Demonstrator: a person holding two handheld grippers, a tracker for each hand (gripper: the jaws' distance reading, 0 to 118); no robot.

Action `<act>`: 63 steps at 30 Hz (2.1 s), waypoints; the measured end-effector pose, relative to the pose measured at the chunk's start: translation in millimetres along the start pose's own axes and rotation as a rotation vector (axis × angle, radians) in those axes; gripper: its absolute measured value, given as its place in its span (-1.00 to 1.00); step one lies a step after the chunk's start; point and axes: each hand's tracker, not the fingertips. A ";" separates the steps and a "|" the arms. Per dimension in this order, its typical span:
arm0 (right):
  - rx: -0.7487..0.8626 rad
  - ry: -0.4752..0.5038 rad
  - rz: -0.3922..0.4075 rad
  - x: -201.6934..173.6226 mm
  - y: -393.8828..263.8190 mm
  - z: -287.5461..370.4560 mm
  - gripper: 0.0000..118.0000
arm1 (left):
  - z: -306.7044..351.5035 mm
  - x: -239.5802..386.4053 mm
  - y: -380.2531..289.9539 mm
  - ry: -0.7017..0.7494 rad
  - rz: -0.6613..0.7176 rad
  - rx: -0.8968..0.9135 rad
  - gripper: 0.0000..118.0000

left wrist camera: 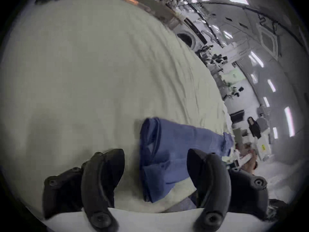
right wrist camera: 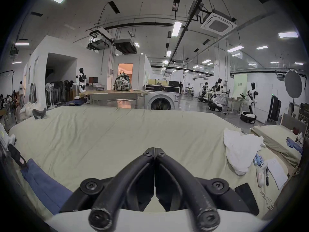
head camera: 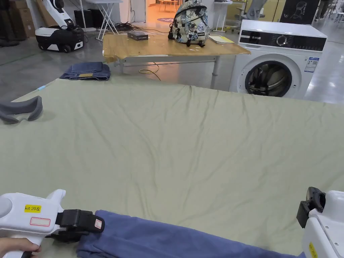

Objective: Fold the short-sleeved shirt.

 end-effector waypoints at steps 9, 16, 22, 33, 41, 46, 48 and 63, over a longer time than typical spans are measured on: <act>-0.015 0.006 -0.025 -3.2 -7.6 -0.8 -1.00 | -40.9 -31.5 -5.0 -0.275 0.147 -0.036 -0.49; -0.014 0.001 -0.023 0.7 -5.6 -1.5 -1.00 | -41.4 -13.8 -15.5 -0.244 0.135 0.003 -0.89; -0.016 0.005 -0.008 3.2 -4.8 -2.4 -1.00 | -19.0 12.7 -10.8 -0.182 0.098 0.043 -0.89; -0.007 0.011 0.011 5.4 1.6 0.1 -1.00 | 56.8 36.7 19.5 0.039 -0.008 0.134 -0.89; -0.002 0.019 0.013 3.0 3.9 -1.9 -1.00 | 71.4 67.3 21.9 0.058 -0.030 0.129 -0.89; -0.004 0.029 0.011 -0.5 3.6 -2.6 -1.00 | 56.0 112.6 11.2 -0.149 -0.063 0.115 -0.89; -0.005 0.033 0.011 -2.0 2.9 -2.4 -1.00 | 43.7 130.4 8.0 -0.192 -0.077 0.104 -0.89; -0.038 0.024 0.005 4.0 -4.7 -0.9 -1.00 | -138.9 212.0 -20.3 -0.001 -0.106 -0.172 -0.89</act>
